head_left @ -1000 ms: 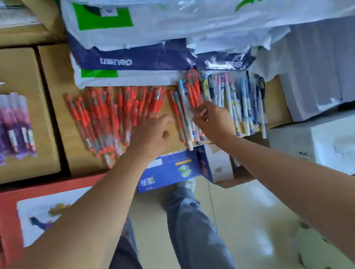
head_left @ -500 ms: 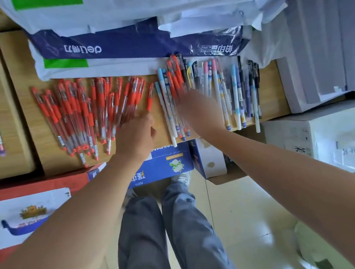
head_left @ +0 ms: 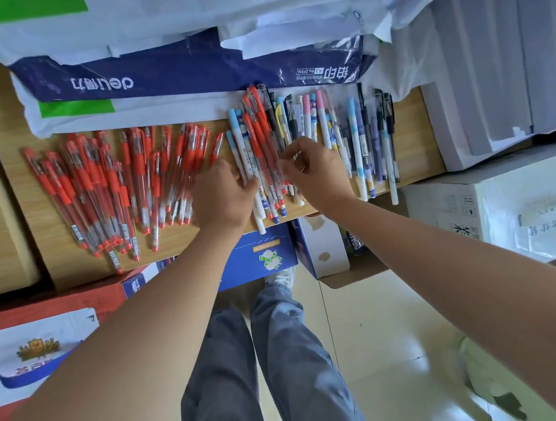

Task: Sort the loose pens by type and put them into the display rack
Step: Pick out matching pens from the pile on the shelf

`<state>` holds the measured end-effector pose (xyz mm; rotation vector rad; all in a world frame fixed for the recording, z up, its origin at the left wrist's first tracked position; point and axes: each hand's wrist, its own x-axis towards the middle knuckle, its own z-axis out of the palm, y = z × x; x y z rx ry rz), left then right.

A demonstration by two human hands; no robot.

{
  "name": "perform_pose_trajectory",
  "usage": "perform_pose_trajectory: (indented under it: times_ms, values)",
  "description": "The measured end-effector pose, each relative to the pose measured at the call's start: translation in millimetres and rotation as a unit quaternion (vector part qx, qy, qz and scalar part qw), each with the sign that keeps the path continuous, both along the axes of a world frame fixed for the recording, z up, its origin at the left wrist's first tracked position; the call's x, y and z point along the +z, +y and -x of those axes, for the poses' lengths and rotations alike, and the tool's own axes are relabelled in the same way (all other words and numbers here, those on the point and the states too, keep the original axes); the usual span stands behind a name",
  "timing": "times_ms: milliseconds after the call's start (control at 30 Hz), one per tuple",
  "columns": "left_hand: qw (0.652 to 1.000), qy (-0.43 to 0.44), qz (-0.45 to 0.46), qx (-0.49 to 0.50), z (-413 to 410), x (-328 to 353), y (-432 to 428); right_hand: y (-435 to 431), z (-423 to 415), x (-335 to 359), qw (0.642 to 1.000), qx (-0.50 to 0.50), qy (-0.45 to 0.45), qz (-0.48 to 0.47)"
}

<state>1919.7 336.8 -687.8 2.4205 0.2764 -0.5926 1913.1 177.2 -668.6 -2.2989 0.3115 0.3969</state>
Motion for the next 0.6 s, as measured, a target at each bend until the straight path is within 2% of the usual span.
perform_pose_trajectory:
  times_ms: [267, 600]
  values:
    - [0.999, 0.048, -0.025, 0.0, -9.2, 7.6, -5.0, -3.2, -4.6, 0.3, 1.0, 0.003, -0.001, -0.014]
    - [0.999, 0.047, -0.014, 0.007, -3.6, 4.2, -1.9, -0.7, -5.5, -0.1, 0.999, 0.021, 0.005, -0.029]
